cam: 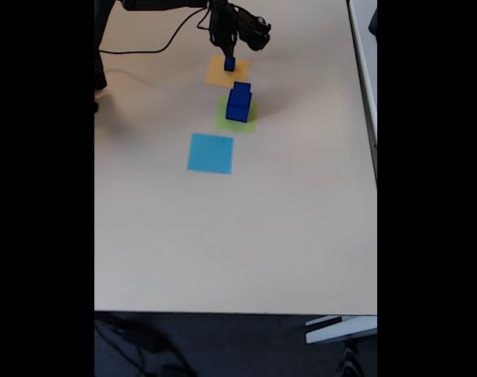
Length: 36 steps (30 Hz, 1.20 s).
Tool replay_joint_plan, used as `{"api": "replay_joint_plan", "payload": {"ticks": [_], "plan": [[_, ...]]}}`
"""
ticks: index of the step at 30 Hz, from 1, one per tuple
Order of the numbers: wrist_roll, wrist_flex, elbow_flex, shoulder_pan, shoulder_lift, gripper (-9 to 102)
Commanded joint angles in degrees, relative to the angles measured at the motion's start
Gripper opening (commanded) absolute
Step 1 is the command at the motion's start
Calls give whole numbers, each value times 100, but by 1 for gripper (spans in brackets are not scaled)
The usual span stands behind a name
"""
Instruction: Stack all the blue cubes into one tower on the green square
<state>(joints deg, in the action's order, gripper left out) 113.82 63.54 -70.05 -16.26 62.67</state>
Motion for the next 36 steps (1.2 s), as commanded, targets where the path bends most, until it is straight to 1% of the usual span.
{"api": "replay_joint_plan", "payload": {"ticks": [1, 8, 11, 14, 17, 22, 28, 31, 36], "plan": [[62, -149, 53, -53, 624, 0], [-26, -53, 114, 0, 1195, 0], [-149, 360, 466, 105, 1389, 0], [-448, 598, 413, 299, 1775, 0], [-879, 694, -9, 633, 2329, 0], [-1907, 659, -606, 1433, 2988, 0], [-2944, 659, -896, 2127, 3155, 0], [-3489, 378, -1169, 2522, 3103, 0], [-3973, 246, -1362, 2936, 3032, 0]]}}
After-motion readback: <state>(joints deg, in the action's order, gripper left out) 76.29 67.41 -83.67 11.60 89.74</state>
